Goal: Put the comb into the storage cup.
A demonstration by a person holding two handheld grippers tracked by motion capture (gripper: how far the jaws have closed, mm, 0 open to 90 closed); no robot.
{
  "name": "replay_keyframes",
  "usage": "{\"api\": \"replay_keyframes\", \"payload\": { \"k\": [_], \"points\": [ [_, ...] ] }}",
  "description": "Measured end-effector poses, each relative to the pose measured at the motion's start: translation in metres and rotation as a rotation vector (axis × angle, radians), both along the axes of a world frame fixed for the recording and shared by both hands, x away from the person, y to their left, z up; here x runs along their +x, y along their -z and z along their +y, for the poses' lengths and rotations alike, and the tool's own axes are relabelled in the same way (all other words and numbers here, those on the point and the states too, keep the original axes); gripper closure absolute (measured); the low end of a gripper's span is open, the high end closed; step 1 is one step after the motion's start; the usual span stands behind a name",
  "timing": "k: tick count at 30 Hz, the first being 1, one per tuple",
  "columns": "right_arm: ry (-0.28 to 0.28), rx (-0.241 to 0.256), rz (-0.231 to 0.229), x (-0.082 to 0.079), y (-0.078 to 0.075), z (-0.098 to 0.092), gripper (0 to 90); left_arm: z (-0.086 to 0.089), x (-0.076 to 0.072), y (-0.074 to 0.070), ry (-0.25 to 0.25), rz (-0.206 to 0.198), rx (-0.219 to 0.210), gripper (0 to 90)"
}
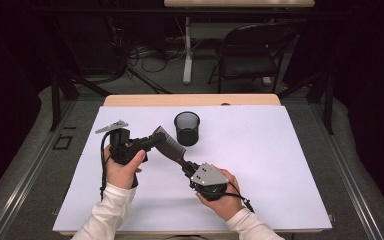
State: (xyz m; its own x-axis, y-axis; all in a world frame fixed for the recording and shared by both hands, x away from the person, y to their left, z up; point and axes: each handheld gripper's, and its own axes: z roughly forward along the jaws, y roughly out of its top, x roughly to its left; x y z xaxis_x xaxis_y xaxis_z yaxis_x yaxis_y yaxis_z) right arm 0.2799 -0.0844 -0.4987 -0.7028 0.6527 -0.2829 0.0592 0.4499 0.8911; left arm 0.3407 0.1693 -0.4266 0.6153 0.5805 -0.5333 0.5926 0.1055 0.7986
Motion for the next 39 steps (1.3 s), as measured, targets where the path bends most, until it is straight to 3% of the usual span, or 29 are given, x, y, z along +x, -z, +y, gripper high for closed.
{"api": "replay_keyframes", "payload": {
  "k": [9,27,39],
  "points": [
    [0.001,-0.005,-0.002,0.0,0.0011,0.0002,73.2,0.0027,0.0032,0.0035,0.022,0.035,-0.049,82.6],
    [0.005,-0.009,-0.004,0.0,0.0028,0.0006,73.2,0.0044,0.0052,0.0051,0.042,0.072,-0.084,84.3],
    [-0.001,-0.002,-0.004,0.0001,0.003,0.0008,73.0,0.0048,0.0051,0.0052,0.047,0.073,-0.102,84.5]
  ]
}}
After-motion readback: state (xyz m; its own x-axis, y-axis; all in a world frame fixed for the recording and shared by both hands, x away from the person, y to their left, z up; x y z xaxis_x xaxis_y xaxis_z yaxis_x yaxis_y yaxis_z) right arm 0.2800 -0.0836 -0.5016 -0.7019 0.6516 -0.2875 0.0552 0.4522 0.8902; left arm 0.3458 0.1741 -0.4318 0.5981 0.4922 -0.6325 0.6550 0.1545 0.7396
